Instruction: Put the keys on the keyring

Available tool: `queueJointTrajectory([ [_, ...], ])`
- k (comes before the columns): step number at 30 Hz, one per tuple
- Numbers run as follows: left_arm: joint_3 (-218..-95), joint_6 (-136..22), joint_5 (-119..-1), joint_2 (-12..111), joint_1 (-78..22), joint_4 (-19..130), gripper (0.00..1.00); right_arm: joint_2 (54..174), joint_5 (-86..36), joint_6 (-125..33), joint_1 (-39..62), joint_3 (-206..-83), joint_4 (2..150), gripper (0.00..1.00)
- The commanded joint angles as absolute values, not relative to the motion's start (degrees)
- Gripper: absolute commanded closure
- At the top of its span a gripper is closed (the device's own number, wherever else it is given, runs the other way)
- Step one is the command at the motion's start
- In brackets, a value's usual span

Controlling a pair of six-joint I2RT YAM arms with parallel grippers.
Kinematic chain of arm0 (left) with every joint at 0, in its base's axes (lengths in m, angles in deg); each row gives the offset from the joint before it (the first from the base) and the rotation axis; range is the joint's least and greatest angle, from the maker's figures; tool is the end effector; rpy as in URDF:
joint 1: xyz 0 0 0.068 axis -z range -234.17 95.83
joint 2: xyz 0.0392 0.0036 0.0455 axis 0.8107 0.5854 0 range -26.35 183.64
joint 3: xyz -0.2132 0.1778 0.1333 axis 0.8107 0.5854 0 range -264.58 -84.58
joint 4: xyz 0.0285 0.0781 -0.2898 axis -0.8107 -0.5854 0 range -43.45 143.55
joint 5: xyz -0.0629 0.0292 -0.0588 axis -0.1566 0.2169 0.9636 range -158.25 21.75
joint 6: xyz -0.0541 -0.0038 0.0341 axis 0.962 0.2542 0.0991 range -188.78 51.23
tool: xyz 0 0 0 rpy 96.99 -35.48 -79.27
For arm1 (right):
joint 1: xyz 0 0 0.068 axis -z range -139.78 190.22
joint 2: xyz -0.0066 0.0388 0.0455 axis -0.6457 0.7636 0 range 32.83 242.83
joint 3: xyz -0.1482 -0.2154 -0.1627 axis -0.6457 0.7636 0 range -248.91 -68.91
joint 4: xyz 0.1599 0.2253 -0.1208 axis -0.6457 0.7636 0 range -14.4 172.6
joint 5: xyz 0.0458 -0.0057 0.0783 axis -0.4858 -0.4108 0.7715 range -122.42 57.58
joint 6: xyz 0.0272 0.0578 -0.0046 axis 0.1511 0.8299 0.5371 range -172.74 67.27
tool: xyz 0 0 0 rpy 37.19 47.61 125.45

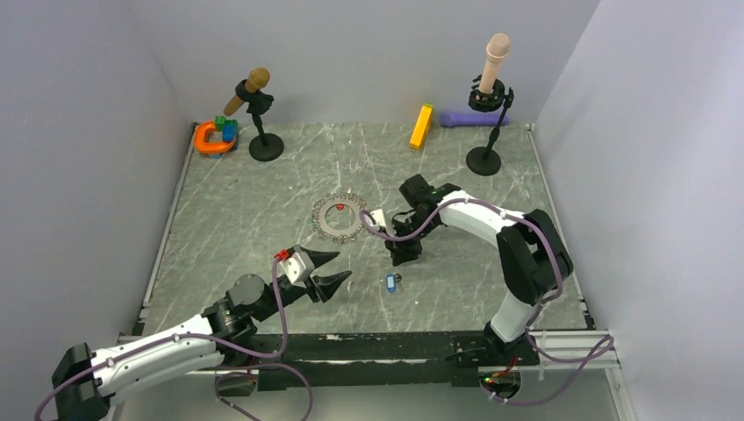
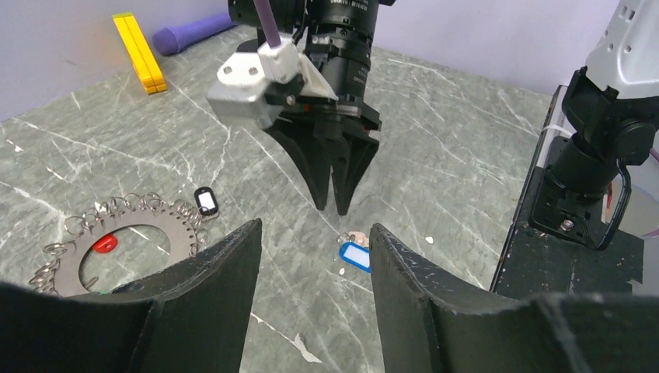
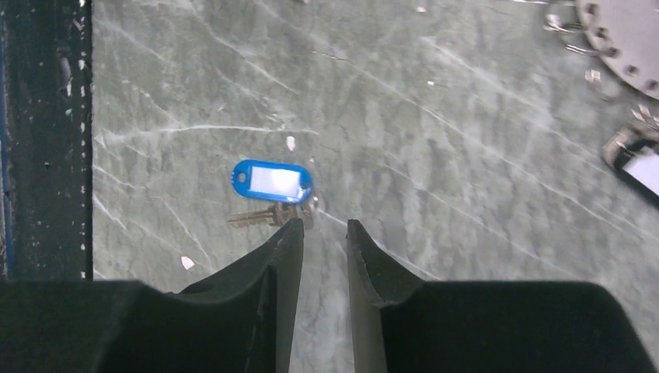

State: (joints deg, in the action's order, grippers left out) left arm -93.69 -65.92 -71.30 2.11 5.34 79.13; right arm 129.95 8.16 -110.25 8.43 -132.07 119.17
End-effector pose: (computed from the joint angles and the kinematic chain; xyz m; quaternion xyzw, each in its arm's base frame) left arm 0.0886 -0.1451 0.2314 0.2992 0.5969 -0.3701 0.6459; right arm 0.2833 0.2134 0.1915 -0.6820 0.6369 0.3134 0.1760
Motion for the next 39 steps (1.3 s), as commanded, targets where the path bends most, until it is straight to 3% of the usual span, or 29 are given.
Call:
queueJointTrajectory([
  [1, -93.0, -64.4, -72.5, 1.0, 5.6, 80.1, 0.42, 132.6, 8.5, -115.9, 5.3, -133.2, 122.8, 0.67],
  [8, -92.1, -64.5, -73.1, -0.6, 5.5, 79.5, 0.41, 135.7, 5.7, -116.0, 4.3, -134.0, 121.5, 0.63],
  [17, -91.5, -64.4, -73.5, -1.5, 5.6, 79.2, 0.41, 137.6, 5.0, -116.0, 4.3, -134.7, 121.7, 0.66],
  [24, -91.6, -64.7, -73.5, -0.9, 5.6, 79.6, 0.40, 138.5, 6.7, -116.3, 4.2, -135.6, 123.4, 0.83],
  [28, -91.7, -64.7, -73.5, -0.6, 5.6, 79.6, 0.41, 138.4, 7.1, -116.2, 4.3, -136.3, 124.0, 1.00],
  [34, -92.1, -64.7, -73.2, -0.5, 5.6, 79.7, 0.41, 132.4, 11.1, -116.4, 4.7, -136.6, 123.0, 1.00],
  [39, -93.0, -64.9, -72.5, 0.2, 5.6, 80.7, 0.41, 122.3, 22.1, -120.2, 7.2, -136.1, 120.5, 1.00],
])
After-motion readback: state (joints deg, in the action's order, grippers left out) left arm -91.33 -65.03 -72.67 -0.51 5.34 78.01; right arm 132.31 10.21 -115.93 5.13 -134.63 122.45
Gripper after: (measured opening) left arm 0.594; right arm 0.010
